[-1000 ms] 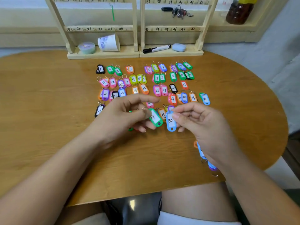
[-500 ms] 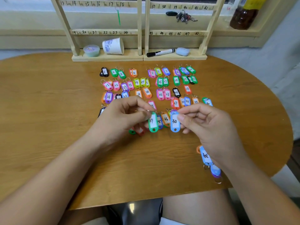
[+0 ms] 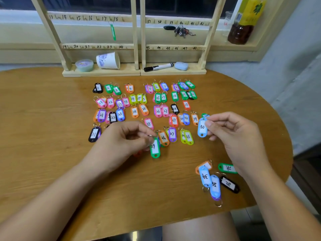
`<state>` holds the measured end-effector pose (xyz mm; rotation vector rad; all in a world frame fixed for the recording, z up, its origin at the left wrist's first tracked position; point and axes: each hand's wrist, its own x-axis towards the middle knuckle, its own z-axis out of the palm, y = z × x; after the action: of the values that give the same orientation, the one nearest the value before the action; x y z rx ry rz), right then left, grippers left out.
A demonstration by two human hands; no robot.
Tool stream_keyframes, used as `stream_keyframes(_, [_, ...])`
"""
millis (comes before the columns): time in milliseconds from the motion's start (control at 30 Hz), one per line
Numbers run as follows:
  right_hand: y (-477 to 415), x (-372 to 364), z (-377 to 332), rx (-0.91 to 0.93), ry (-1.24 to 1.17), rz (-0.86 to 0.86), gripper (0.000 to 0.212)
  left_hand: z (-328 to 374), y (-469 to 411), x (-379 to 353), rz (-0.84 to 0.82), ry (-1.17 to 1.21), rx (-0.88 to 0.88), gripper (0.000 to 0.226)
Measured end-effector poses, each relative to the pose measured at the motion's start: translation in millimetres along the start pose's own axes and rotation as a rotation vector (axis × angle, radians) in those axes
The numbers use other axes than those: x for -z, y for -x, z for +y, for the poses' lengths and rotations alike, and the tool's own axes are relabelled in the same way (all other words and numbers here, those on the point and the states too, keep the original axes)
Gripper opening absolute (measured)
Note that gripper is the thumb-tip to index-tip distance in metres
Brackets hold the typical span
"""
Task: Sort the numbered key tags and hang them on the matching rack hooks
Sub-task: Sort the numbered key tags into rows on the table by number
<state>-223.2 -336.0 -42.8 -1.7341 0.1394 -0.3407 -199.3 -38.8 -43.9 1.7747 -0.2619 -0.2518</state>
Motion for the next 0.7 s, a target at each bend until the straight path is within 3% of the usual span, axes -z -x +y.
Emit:
stream_keyframes(433, [-136.5,-4.6,17.3,-0.047,0.235,-0.096,0.01,17.5,-43.2,-1.0,0.067,-0.078,0.026,0.004])
stream_keyframes(700, [-153.1,0.8,50.2,-0.045,0.289,-0.059,0.006,40.6,-135.3,-39.4,0.076,-0.216,0.028,0.012])
